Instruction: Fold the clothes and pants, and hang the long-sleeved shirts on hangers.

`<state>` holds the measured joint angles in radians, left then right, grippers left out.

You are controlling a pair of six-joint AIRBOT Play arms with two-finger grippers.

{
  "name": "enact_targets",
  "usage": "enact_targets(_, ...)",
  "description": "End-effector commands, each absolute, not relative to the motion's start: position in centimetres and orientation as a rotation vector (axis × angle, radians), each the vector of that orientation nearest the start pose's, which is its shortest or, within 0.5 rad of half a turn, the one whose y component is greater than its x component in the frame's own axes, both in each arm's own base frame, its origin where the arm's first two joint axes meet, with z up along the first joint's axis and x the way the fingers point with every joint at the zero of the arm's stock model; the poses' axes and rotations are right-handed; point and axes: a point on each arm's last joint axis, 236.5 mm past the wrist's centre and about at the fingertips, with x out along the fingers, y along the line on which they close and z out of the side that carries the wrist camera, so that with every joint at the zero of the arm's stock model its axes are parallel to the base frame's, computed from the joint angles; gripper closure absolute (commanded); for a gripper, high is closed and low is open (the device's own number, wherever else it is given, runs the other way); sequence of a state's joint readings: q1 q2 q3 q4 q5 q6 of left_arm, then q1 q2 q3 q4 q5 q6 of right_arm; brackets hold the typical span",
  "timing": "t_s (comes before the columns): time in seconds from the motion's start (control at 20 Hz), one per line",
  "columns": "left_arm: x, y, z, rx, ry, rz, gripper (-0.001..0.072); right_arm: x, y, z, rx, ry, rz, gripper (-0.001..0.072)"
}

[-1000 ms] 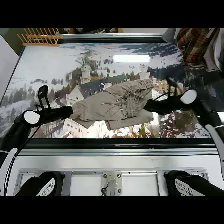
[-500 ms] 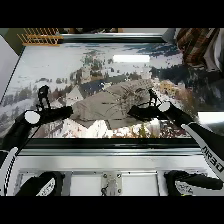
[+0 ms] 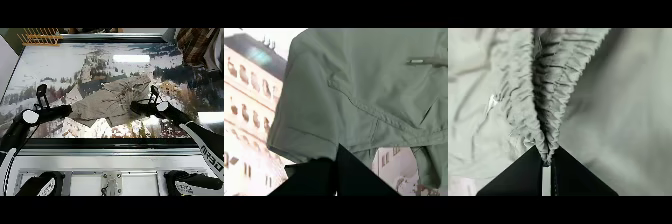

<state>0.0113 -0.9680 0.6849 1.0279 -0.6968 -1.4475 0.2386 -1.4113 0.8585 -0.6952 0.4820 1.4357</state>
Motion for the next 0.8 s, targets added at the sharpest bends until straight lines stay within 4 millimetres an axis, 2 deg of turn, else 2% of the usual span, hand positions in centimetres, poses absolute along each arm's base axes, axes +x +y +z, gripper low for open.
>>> enact_targets(0.0, 38.4, -5.1, 7.6, -0.443, 0.75, -0.138, 0.0705, 44.0, 16.9, 1.6, 0.522, 0.889, 0.307, 0.0687)
enact_targets(0.05, 39.0, -4.1, 11.9, -0.435, 0.65, -0.133, 0.0705, 44.3, 16.2, 5.2, 0.459, 0.839, 0.338, 0.0687)
enact_targets(0.1, 39.2, -3.2, 17.0, -0.421, 0.533, -0.132, 0.0705, 44.2, 15.5, 9.6, 0.399, 0.785, 0.371, 0.0687)
enact_targets(0.15, 38.8, -2.9, 22.5, -0.413, 0.413, -0.144, 0.0704, 43.5, 15.0, 14.0, 0.359, 0.732, 0.4, 0.0688)
enact_targets(0.2, 37.6, -2.9, 28.6, -0.407, 0.283, -0.16, 0.0704, 42.3, 14.8, 19.1, 0.338, 0.662, 0.434, 0.0687)
enact_targets(0.3, 33.2, -3.5, 39.2, -0.379, 0.052, -0.202, 0.0705, 38.6, 14.7, 28.8, 0.297, 0.489, 0.495, 0.0688)
enact_targets(0.35, 30.3, -3.9, 43.7, -0.35, -0.056, -0.221, 0.0705, 36.4, 14.6, 32.9, 0.29, 0.402, 0.514, 0.0687)
enact_targets(0.4, 27.4, -4.3, 47.2, -0.328, -0.145, -0.237, 0.0705, 33.8, 14.4, 36.8, 0.306, 0.312, 0.529, 0.0687)
enact_targets(0.45, 24.6, -4.6, 50.0, -0.309, -0.225, -0.25, 0.0705, 31.4, 14.0, 39.9, 0.327, 0.239, 0.536, 0.0687)
enact_targets(0.55, 19.8, -5.2, 53.7, -0.279, -0.342, -0.269, 0.0704, 27.3, 13.6, 43.2, 0.39, 0.16, 0.549, 0.0688)
enact_targets(0.65, 17.0, -5.6, 55.7, -0.262, -0.41, -0.28, 0.0705, 24.6, 13.4, 44.4, 0.458, 0.144, 0.56, 0.0687)
enact_targets(0.75, 15.7, -5.7, 56.8, -0.252, -0.443, -0.286, 0.0705, 23.1, 13.6, 44.1, 0.507, 0.182, 0.568, 0.0687)
